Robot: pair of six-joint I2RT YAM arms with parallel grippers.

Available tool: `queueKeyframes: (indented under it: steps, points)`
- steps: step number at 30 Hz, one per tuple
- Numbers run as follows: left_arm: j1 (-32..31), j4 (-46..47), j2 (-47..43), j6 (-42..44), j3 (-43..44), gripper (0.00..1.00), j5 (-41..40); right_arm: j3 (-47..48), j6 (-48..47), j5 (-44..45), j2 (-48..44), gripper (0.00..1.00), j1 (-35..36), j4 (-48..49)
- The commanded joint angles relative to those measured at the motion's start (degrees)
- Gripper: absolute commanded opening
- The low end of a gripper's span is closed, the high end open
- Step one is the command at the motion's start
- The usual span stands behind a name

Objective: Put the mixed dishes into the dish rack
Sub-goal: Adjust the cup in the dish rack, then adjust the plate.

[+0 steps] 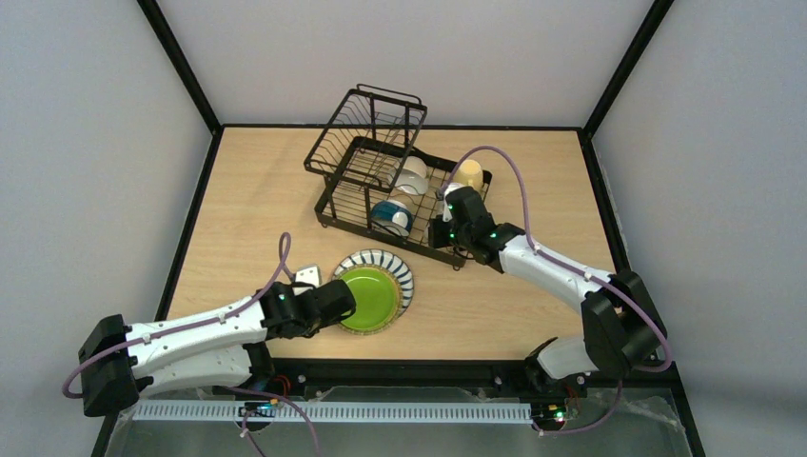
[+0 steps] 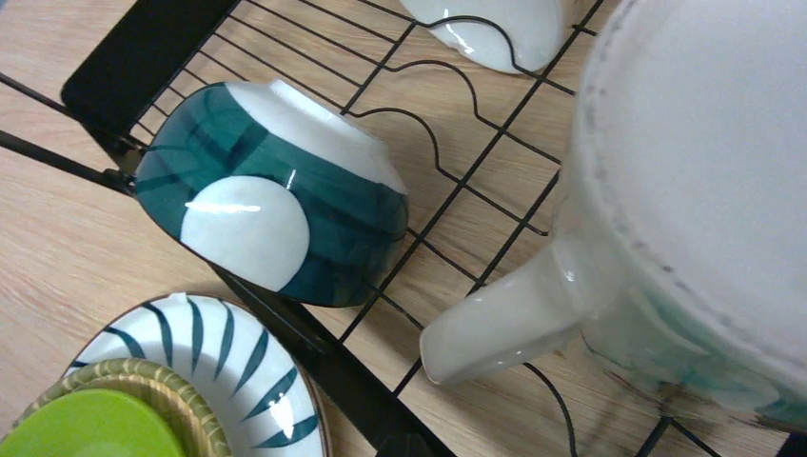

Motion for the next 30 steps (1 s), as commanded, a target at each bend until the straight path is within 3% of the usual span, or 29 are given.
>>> queueKeyframes:
  steps: [1, 11, 13, 16, 18, 30]
  points:
    - [0.13, -0.4, -0.59, 0.42, -0.27, 0.99, -0.52, 1.88, -0.99, 2.97, -0.49, 0.0, 0.44, -0.97]
    - [0.08, -1.3, -1.82, 0.35, 0.17, 0.99, -1.25, 5.79, -4.14, 1.78, -1.82, 0.01, 3.49, -4.26]
    - [0.16, -1.24, -1.95, 0.42, 0.32, 0.99, -1.57, 7.23, -4.5, 1.78, -2.02, 0.09, 4.74, -6.51]
    - [0.17, -0.64, -1.97, 0.8, 0.65, 0.99, -1.85, 7.53, -3.82, -0.85, -3.47, 0.38, 5.93, -8.12]
    - [0.16, 0.14, -1.96, 1.09, 0.63, 0.99, -1.93, 6.82, -2.67, -1.38, -4.94, 0.45, 6.66, -8.39]
    - [0.14, 7.93, -3.89, 1.66, -2.67, 0.99, -2.84, 0.58, 1.97, -1.67, -8.77, 0.43, 12.26, -6.76]
